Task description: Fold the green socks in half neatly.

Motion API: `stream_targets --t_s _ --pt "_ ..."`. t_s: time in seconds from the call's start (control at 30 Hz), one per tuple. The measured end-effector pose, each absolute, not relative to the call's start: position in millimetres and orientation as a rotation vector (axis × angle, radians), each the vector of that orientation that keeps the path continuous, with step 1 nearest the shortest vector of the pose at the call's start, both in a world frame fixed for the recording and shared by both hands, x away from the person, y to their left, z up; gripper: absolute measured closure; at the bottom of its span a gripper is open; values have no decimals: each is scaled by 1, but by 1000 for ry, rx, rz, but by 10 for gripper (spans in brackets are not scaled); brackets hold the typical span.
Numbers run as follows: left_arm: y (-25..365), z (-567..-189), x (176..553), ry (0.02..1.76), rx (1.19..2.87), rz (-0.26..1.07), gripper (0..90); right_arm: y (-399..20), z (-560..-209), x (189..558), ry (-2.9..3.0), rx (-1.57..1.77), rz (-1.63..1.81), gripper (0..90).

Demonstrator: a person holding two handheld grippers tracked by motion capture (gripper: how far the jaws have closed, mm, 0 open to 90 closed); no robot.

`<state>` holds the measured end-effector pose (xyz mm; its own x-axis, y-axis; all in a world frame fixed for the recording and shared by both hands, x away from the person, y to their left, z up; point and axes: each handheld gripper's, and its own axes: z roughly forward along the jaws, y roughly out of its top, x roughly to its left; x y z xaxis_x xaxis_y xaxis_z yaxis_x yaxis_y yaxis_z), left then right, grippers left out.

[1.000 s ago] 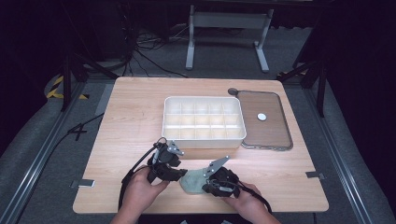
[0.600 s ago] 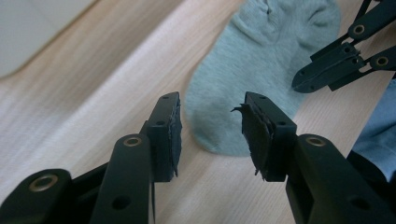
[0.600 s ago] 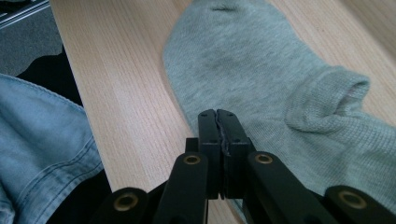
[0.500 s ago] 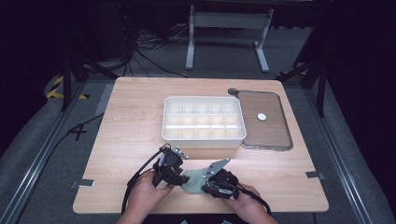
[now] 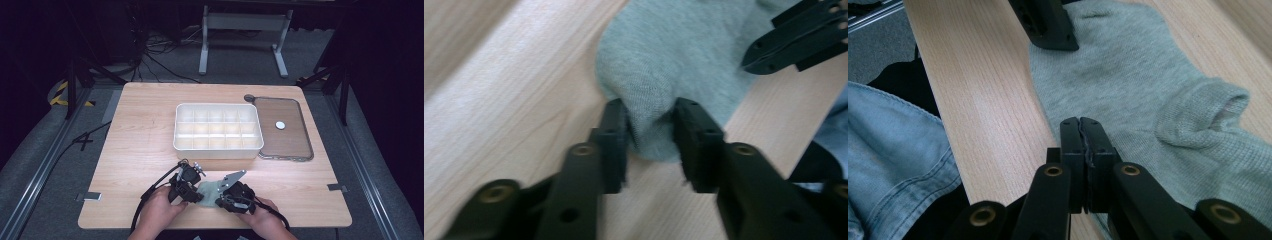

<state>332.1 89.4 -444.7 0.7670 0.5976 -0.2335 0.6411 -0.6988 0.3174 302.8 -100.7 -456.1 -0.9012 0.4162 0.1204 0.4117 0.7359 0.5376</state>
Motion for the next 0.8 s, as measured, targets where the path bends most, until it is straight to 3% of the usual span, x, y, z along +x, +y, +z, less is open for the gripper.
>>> stream_targets --t_s 0.1,0.43,0.8 --pt "88 -444 331 932 2588 -136 781 -101 -456 303 2922 701 900 893" --pt "88 -432 328 873 2605 -117 787 -117 -444 319 2838 828 1031 889" --pt "88 -422 325 828 2581 -127 787 -111 -459 326 2857 868 976 892"
